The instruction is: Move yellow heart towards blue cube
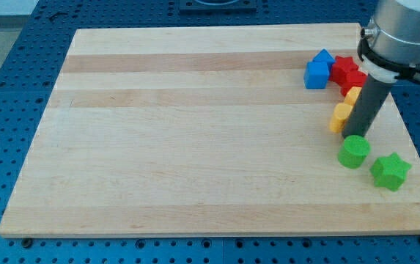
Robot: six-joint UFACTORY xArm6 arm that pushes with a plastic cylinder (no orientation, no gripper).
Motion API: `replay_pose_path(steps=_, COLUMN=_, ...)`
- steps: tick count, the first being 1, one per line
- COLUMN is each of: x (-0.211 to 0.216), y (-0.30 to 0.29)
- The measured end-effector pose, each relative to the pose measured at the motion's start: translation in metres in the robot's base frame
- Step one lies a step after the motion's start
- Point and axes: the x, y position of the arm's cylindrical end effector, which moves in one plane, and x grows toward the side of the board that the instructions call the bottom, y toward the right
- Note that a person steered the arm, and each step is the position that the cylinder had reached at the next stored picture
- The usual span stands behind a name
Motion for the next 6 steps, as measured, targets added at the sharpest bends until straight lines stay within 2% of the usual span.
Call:
replay_pose_path(steps=1, x=0.023, y=-0.001)
replay_pose_path(steps=2, x=0.025, y=-0.018)
replay_pose_path(steps=6, x=-0.022, y=-0.026)
